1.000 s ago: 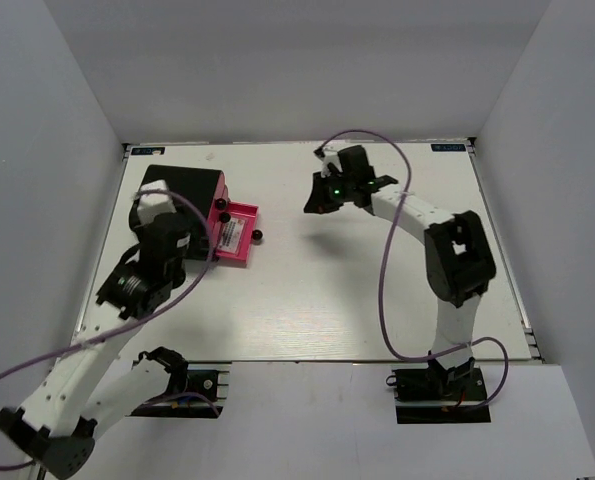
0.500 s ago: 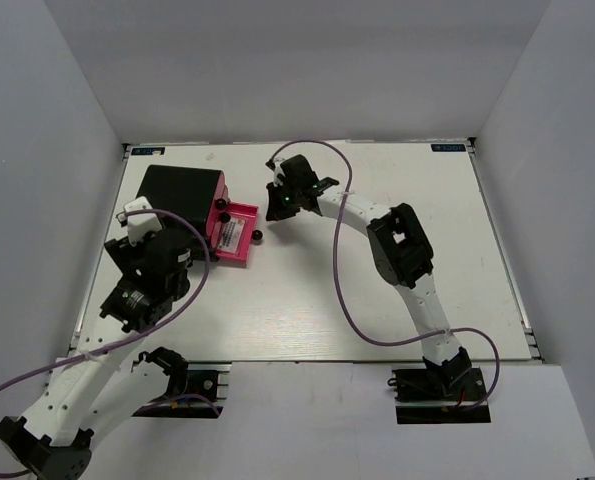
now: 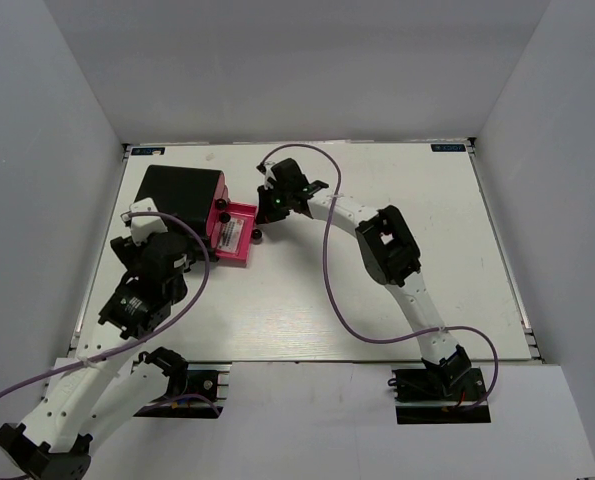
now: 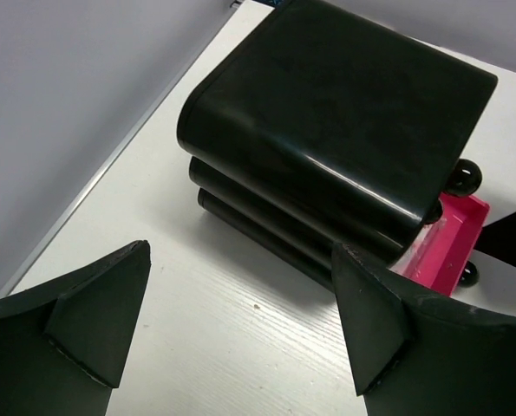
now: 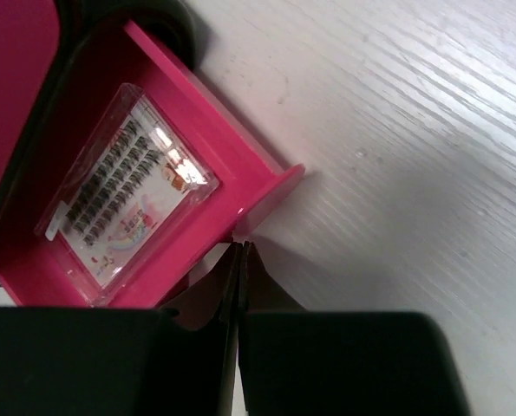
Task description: Organize the makeup
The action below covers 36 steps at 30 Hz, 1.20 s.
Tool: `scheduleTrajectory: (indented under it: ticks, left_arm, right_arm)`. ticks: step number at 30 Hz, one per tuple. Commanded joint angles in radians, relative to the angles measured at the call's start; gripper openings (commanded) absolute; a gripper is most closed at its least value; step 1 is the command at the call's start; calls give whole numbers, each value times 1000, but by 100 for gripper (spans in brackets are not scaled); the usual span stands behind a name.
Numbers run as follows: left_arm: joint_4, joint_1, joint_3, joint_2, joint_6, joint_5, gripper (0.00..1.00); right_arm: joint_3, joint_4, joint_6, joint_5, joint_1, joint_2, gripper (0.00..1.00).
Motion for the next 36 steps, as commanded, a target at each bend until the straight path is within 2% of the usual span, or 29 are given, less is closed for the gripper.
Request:
scheduleTrajectory:
  ticks: [1,5,15,36]
  left_arm:
    - [23,3,-6,-18,11,27,95]
    - [26,3,-9,-20,15,36,95]
    - [26,3,-9,-15,14,52,95]
    - [27,12,-11,-11,15,52,95]
  right_arm:
    - [63,58,27,-56,16,17,0]
    - [115,86,41,-128,22,47,0]
    - [136,172,33,-185,50,84,1]
    - [159,391,90,-331,61,162,9]
